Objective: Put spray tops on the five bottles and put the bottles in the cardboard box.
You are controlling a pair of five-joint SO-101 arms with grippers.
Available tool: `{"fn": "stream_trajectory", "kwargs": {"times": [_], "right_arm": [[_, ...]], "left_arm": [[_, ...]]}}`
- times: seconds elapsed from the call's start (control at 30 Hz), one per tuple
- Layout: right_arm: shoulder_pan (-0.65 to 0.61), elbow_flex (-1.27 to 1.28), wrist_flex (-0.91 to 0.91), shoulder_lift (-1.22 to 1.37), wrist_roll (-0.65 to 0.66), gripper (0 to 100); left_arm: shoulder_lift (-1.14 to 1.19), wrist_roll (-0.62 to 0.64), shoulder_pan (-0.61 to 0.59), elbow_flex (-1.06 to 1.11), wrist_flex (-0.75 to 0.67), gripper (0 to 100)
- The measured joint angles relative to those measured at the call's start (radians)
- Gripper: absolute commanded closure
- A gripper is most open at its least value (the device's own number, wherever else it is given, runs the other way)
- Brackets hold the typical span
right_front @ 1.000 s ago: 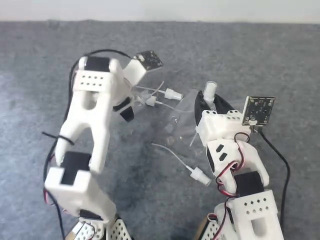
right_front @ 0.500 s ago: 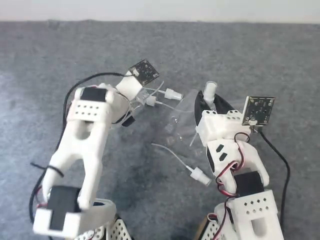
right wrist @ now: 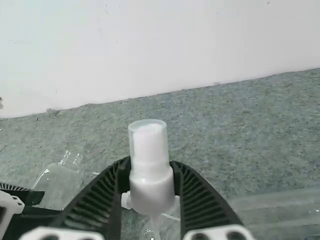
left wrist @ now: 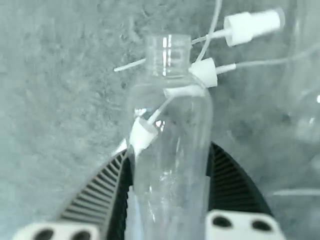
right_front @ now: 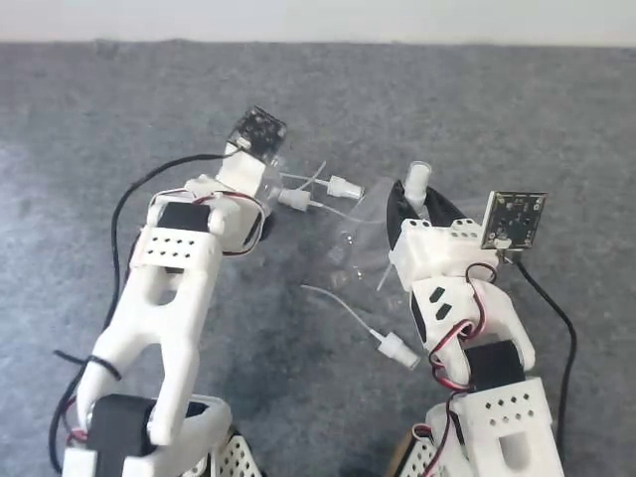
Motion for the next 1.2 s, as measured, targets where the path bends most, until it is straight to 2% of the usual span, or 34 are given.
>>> {"fn": "stream_trajectory", "kwargs": {"times": [0.13, 0.27, 0.4, 0.63, 0.77, 1.03, 1.2], "right_arm": [[0.0, 0.0, 0.0, 0.0, 0.0, 99.1], [0.0, 0.0, -0.008, 0.0, 0.0, 99.1], [0.0, 0.04, -0.049, 0.0, 0.0, 99.1], [-0.002, 0.046, -0.071, 0.0, 0.0, 99.1], [-0.002, 0.046, -0.071, 0.0, 0.0, 99.1], [-0.002, 0.046, -0.071, 0.0, 0.0, 99.1], [-0.002, 0.046, -0.071, 0.0, 0.0, 99.1]], "left_arm": [[0.0, 0.112, -0.005, 0.0, -0.017, 89], [-0.002, 0.17, 0.003, 0.046, -0.106, 91], [-0.008, 0.181, 0.009, 0.147, -0.25, 96], [-0.008, 0.181, 0.029, 0.296, -0.508, 96], [-0.008, 0.186, 0.025, 0.301, -0.546, 96], [-0.008, 0.298, 0.028, 0.301, -0.56, 96], [-0.011, 0.351, 0.026, 0.404, -0.73, 96]]}}
